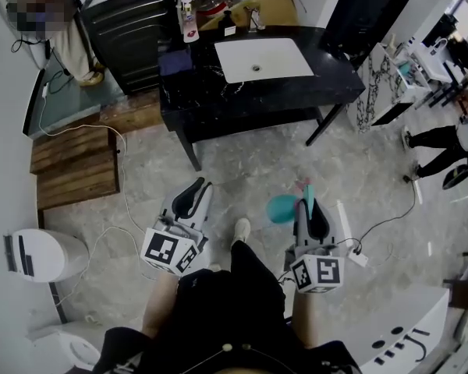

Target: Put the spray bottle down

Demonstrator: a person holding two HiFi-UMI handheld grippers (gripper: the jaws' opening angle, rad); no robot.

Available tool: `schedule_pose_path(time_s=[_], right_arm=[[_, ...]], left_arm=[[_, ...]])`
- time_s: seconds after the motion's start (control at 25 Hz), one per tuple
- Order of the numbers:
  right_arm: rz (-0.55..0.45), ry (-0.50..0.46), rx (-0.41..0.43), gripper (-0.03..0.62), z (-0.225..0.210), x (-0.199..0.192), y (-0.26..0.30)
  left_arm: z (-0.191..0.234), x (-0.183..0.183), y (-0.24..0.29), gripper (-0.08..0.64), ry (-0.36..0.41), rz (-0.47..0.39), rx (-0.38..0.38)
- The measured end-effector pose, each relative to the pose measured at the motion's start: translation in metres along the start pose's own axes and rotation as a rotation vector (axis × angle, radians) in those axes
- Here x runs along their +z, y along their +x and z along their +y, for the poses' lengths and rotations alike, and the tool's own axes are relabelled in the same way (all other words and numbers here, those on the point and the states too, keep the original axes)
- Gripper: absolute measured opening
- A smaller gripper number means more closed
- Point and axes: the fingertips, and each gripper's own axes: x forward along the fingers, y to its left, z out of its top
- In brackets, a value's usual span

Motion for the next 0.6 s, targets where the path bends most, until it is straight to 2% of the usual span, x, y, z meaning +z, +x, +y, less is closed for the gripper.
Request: schedule_pose_path(time_s=[0.32,0.6], right_arm=[[0.012,-0.006,0.05,0.089,-0.057,0.026,0.092],[0.014,-0.025,0.082,0.089,-0.093,0.039,0.148]], left_arm=[[0.018,0.015,0.105,0.07,-0.012,-0.02,0.013],[0.026,0.014,0.155,0.071,-0.018,-0.012,0.033]])
